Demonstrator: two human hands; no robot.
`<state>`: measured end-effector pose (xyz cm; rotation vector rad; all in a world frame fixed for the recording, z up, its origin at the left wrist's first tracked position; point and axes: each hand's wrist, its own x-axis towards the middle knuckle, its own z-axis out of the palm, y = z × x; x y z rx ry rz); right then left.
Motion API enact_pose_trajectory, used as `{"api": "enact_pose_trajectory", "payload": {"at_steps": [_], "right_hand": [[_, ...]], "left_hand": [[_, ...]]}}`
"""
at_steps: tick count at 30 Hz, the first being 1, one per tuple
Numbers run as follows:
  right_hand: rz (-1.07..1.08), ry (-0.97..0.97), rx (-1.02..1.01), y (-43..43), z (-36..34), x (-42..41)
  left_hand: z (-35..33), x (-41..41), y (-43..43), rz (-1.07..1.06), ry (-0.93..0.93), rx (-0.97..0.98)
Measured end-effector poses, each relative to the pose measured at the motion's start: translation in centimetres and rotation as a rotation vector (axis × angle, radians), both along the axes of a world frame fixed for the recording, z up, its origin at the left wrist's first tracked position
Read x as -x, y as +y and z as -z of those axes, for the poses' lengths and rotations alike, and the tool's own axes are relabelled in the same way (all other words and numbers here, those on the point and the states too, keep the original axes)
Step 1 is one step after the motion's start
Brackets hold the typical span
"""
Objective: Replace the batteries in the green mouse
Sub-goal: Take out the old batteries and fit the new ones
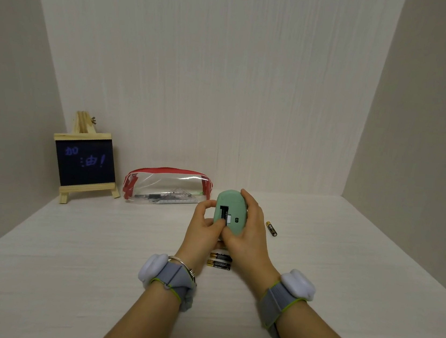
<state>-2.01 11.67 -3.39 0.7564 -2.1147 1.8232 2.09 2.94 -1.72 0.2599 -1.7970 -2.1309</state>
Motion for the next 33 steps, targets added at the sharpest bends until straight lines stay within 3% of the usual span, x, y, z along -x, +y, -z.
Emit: {"api": "enact_pose_trajectory", "payload": {"at_steps": [19,33], "right_hand": [[-0.036,0.002,-0.048,0.1,0.0,0.0],[-0.059,0.080,-0.168,0.2,0.2,0.2]], "left_hand": [[0.7,0.9,-0.7,-0.132,-0.051,0.213],[0.7,0.9,-0.7,-0.173,-0.052,0.212]]}}
